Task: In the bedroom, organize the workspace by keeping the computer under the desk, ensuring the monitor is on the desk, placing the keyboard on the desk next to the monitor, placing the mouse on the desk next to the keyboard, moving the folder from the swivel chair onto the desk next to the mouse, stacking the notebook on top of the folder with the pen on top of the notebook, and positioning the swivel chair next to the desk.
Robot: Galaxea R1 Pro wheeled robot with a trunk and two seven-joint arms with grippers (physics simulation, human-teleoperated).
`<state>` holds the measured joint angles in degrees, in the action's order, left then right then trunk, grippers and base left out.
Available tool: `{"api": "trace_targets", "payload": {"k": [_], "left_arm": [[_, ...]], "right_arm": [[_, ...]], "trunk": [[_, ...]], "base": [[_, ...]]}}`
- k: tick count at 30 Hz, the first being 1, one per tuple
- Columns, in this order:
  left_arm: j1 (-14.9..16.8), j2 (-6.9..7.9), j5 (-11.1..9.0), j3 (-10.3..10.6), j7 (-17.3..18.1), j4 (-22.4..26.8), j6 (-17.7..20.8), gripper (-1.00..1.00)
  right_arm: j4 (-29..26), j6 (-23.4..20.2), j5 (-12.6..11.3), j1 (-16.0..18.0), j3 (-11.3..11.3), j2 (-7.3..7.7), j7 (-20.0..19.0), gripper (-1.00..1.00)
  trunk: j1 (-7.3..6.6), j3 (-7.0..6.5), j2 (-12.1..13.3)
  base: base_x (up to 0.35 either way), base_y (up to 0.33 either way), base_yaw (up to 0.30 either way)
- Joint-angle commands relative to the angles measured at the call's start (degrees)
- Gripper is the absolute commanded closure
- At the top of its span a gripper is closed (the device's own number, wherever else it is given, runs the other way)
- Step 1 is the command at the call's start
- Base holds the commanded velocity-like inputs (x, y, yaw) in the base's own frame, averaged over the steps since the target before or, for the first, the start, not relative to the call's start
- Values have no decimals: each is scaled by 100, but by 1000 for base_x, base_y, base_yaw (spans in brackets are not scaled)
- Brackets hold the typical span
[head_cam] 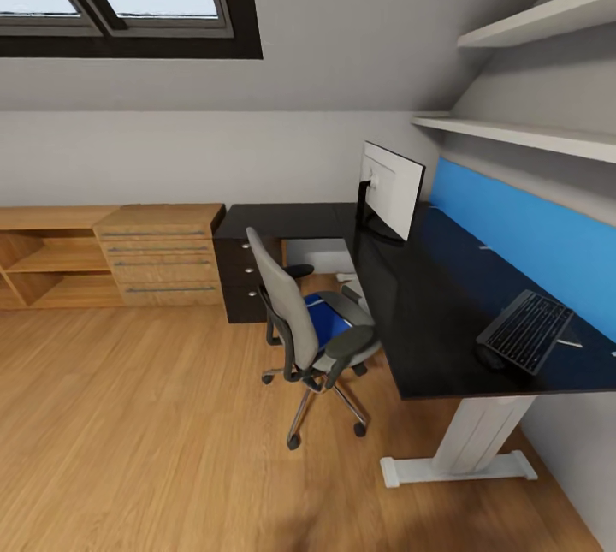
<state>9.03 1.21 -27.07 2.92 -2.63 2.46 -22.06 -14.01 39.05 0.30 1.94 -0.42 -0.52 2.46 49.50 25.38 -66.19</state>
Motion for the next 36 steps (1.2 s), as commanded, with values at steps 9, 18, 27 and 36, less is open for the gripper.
{"api": "trace_targets", "payload": {"k": [9,18,27,36], "left_arm": [[2,11,-9,33,-20,0,-9,-100],[2,21,-12,31,-24,0,-11,-100],[2,26,-17,25,-27,0,-11,-100],[2,1,-5,31,-20,0,-8,-100]], "right_arm": [[4,15,5,2,-2,0,18,-100],[6,15,5,5,-2,0,18,-100],[9,9,5,1,-2,0,18,-100],[11,7,9,5,-2,0,18,-100]], "trunk": [[198,168,-366],[396,330,-727],[594,491,-1088],[791,653,-1449]], "base": [[0,0,0],[0,0,0],[0,0,0],[0,8,0]]}}
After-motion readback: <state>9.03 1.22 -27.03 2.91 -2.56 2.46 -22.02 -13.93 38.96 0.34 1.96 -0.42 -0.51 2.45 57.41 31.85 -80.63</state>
